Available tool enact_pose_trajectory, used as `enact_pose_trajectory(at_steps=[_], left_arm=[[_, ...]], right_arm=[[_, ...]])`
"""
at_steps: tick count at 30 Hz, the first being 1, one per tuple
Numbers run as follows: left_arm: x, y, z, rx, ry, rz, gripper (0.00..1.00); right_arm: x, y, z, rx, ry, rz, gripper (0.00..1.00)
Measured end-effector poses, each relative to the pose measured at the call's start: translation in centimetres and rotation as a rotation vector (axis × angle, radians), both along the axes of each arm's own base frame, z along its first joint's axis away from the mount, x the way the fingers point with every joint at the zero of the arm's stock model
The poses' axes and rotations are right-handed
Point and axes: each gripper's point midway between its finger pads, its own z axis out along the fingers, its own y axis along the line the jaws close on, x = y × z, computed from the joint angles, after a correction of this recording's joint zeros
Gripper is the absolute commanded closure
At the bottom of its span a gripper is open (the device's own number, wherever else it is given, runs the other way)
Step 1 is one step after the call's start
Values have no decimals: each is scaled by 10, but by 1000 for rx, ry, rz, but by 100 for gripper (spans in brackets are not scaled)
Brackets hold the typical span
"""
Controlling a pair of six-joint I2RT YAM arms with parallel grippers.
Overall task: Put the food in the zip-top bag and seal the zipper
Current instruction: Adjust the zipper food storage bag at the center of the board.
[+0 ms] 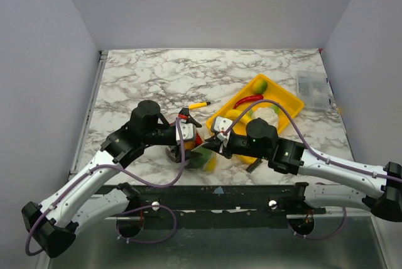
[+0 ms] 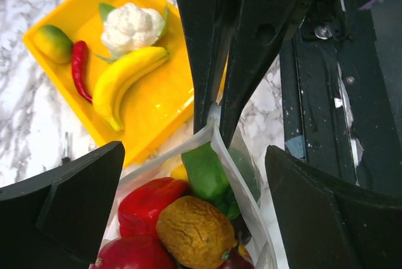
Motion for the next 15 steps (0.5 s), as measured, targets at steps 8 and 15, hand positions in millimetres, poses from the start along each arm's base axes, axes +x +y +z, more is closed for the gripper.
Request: enact_pose_trajectory(at_steps=[8, 15], left_arm=[[3, -2, -19, 71, 9, 3, 43], [-1, -1, -14, 43, -27, 10, 72]], right_arm=[[-2, -2, -4, -14, 13, 4, 100], [-3, -3, -7, -25, 23, 5, 100]])
